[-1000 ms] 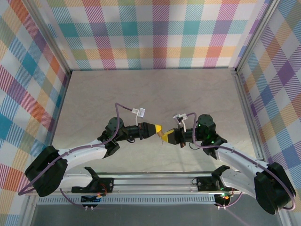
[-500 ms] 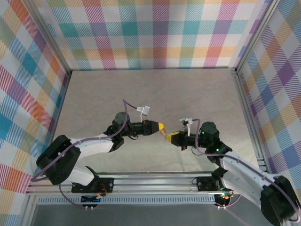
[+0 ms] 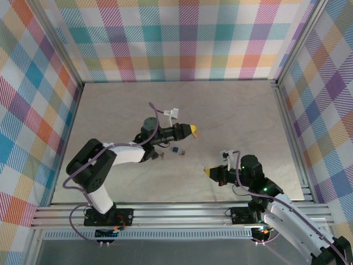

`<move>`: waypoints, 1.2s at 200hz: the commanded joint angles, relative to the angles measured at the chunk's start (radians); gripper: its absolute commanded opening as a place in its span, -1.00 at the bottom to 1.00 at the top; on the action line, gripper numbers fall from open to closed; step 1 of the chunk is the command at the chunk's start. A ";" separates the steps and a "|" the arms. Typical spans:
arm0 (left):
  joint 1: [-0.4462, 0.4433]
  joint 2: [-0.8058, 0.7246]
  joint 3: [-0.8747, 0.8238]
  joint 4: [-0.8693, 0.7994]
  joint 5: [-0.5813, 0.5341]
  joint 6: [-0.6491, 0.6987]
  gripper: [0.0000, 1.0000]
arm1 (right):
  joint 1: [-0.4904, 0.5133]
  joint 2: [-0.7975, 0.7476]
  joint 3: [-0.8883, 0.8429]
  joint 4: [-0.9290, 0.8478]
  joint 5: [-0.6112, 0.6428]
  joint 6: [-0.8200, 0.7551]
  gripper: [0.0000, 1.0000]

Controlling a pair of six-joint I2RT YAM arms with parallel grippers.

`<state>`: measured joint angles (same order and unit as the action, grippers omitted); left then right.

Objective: Lock with the key

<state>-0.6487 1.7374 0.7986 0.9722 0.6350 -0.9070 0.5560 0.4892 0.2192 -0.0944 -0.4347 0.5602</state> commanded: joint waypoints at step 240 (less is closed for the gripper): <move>-0.121 0.264 0.389 -0.978 -0.362 0.443 -0.17 | -0.249 0.660 0.314 -0.007 0.017 -0.026 -1.00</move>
<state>-0.7647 2.0075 1.1591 0.1040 0.3431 -0.5148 0.3141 1.1065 0.4877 -0.1329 -0.4305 0.5457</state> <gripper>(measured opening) 0.380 0.040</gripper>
